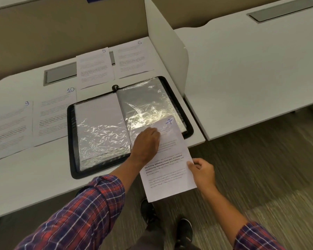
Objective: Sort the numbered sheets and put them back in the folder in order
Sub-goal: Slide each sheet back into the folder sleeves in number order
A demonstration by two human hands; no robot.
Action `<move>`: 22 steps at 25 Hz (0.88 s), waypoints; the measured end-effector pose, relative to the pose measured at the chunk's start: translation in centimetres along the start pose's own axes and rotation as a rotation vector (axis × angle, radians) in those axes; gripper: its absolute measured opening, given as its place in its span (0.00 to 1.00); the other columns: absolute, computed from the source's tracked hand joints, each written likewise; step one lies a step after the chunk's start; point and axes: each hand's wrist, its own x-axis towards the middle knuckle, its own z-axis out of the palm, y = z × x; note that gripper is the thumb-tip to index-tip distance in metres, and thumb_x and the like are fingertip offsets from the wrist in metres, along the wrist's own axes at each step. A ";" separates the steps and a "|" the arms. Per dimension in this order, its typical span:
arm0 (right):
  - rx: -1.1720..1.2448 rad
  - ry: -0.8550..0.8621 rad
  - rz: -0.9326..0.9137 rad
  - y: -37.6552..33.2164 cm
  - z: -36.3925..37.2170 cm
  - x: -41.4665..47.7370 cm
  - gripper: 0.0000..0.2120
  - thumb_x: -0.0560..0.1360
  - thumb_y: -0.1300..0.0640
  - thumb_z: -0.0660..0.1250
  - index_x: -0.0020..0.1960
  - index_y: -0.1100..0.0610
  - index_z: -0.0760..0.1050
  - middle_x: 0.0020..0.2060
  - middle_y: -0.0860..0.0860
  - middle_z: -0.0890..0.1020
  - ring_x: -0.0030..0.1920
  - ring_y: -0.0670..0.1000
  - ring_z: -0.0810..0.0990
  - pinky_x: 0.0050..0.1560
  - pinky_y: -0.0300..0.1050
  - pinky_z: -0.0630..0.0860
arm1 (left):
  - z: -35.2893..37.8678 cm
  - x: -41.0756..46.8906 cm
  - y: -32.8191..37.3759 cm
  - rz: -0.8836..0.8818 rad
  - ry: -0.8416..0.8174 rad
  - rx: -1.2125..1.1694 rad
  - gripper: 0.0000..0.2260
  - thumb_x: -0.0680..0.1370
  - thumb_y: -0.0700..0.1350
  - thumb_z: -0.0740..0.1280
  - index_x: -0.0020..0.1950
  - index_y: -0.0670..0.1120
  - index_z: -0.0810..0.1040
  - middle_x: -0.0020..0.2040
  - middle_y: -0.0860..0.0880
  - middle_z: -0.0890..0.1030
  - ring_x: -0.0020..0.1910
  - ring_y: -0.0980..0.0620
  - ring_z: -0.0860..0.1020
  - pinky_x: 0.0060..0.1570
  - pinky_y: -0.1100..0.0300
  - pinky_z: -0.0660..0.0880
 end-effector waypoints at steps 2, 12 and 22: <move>0.043 -0.010 -0.027 -0.1 -0.4 -0.3 0.03 0.82 0.54 0.69 0.52 0.52 0.82 0.45 0.49 0.87 0.44 0.50 0.87 0.47 0.58 0.86 | -0.2 0.1 0.2 -0.016 0.010 -0.016 0.08 0.83 0.41 0.63 0.49 0.42 0.80 0.48 0.45 0.82 0.44 0.47 0.78 0.42 0.49 0.80; 0.630 -0.073 0.098 -1.7 -1.1 1.2 0.16 0.77 0.47 0.76 0.61 0.54 0.82 0.55 0.56 0.86 0.56 0.58 0.85 0.58 0.57 0.83 | 0.2 0.0 0.7 -0.178 0.035 -0.127 0.07 0.85 0.44 0.61 0.47 0.48 0.74 0.46 0.54 0.74 0.44 0.52 0.72 0.56 0.39 0.77; 0.654 -0.305 0.263 3.6 3.4 -5.1 0.16 0.80 0.60 0.71 0.67 0.54 0.75 0.58 0.56 0.86 0.56 0.59 0.87 0.55 0.61 0.84 | 0.0 0.6 0.6 -0.191 -0.056 -0.195 0.07 0.84 0.45 0.62 0.47 0.52 0.73 0.46 0.55 0.75 0.45 0.54 0.73 0.62 0.33 0.74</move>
